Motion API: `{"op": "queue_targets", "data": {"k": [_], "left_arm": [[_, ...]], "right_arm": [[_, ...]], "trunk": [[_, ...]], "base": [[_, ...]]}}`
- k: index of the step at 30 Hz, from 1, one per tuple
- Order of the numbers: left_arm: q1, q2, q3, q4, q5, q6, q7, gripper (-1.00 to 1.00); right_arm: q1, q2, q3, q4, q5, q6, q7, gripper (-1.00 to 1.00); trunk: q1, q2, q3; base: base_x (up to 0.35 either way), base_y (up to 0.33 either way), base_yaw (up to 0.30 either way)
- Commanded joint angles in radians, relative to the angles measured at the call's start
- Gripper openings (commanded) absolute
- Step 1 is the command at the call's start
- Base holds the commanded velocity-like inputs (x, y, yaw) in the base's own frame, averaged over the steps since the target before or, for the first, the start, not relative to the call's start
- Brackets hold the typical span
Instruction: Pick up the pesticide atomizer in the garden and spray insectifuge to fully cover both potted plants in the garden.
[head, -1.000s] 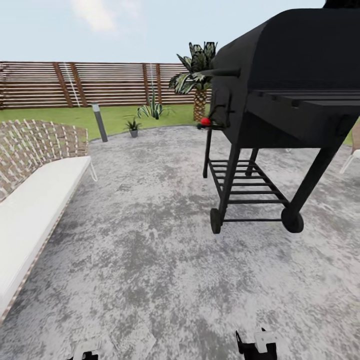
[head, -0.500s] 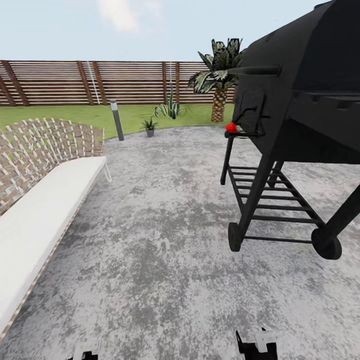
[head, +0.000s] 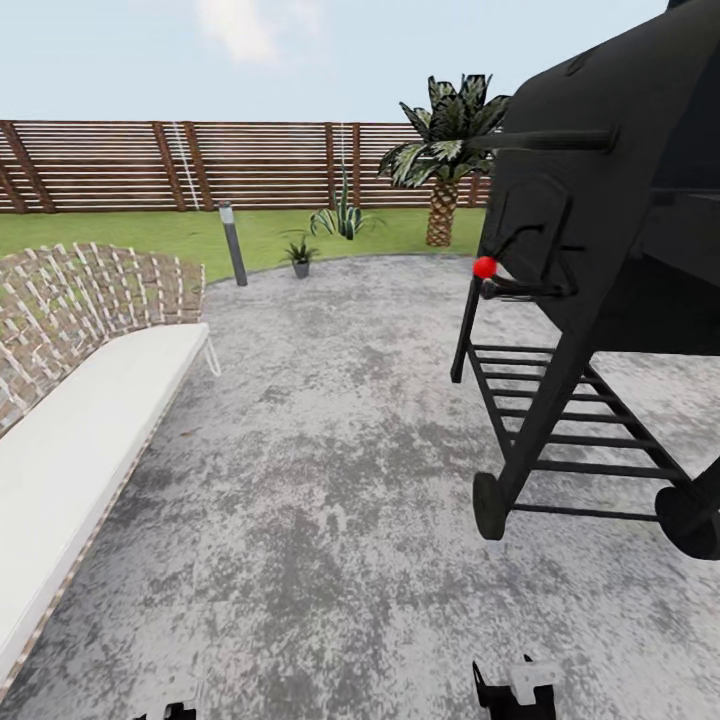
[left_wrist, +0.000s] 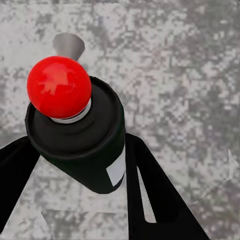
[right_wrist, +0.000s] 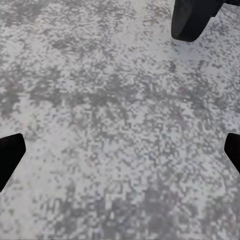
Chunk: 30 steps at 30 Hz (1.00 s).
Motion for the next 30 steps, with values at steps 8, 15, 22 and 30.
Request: {"op": "queue_targets", "data": {"k": [8,15,22,30], "left_arm": [[-0.001,0.001,-0.007,0.001,0.011,-0.003,-0.004,-1.00],[-0.001,0.002,-0.006,0.001,0.011,-0.003,-0.004,-1.00],[-0.001,0.003,-0.006,0.001,0.011,-0.003,-0.004,-1.00],[-0.001,0.003,-0.006,0.001,0.011,-0.003,-0.004,-1.00]], "right_arm": [[-0.001,0.000,-0.007,0.002,0.011,-0.003,-0.003,1.00],[-0.001,0.000,-0.007,0.002,0.011,-0.004,-0.004,1.00],[-0.001,0.000,-0.007,0.002,0.011,-0.004,-0.004,1.00],[-0.001,0.002,-0.007,0.003,0.010,-0.004,-0.004,1.00]], "trunk": [[0.000,0.000,0.007],[0.000,0.000,0.017],[0.000,0.000,0.028],[0.000,0.000,0.030]], "base": [[0.337,0.026,0.000],[0.337,0.049,0.000],[0.336,0.122,0.000],[0.314,0.188,0.000]]}}
